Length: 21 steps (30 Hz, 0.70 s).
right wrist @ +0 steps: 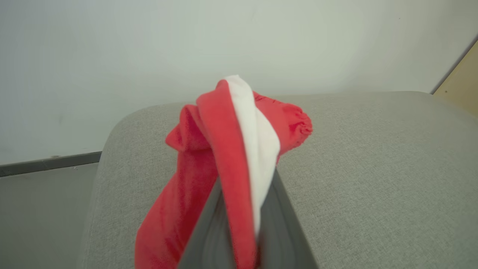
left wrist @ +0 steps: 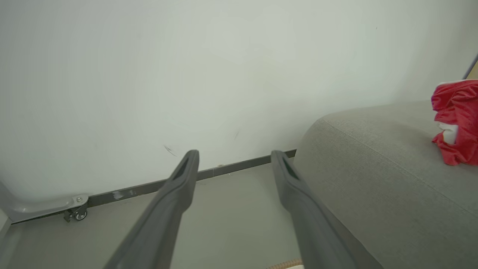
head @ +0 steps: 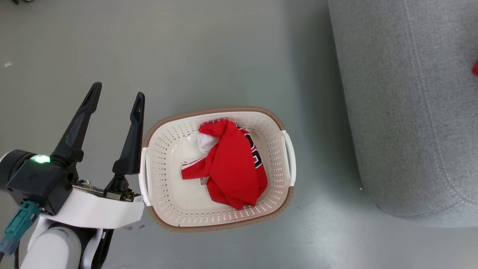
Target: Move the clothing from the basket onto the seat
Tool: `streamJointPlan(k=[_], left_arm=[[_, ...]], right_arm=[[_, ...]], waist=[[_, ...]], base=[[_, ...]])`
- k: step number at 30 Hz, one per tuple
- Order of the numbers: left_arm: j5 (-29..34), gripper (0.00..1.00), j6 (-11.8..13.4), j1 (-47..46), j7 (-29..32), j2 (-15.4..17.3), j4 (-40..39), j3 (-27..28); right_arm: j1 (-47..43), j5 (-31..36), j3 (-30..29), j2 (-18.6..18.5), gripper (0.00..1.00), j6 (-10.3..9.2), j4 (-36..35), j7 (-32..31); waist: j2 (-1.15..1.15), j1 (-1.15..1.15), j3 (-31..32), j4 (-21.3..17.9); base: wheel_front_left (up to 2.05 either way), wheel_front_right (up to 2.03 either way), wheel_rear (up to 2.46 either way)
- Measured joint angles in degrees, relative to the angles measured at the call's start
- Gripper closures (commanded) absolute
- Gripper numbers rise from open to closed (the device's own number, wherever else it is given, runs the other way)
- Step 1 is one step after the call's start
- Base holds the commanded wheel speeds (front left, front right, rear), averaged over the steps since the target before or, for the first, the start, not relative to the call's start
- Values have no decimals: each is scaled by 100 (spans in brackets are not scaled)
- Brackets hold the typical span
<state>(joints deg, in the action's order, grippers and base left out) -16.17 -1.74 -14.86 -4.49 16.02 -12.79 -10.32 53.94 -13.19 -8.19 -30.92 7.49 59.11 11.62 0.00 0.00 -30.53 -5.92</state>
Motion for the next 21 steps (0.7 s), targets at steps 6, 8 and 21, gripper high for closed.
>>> streamJointPlan(k=[6,8,21], left_arm=[[27,0,7,0,0,32,0,11],[29,0,7,0,1,42,-1,13],[45,0,23,1,53,129,-5,53]], right_arm=[[-130,-4,-68,62,100,0,229,68],[-194,-4,-68,127,100,0,266,101],[-214,-33,-27,438,0,0,578,159]], waist=[[0,0,-43,-112],[0,0,-51,-147],[0,0,-59,-363]], base=[[0,0,0],[0,0,0],[0,0,0]])
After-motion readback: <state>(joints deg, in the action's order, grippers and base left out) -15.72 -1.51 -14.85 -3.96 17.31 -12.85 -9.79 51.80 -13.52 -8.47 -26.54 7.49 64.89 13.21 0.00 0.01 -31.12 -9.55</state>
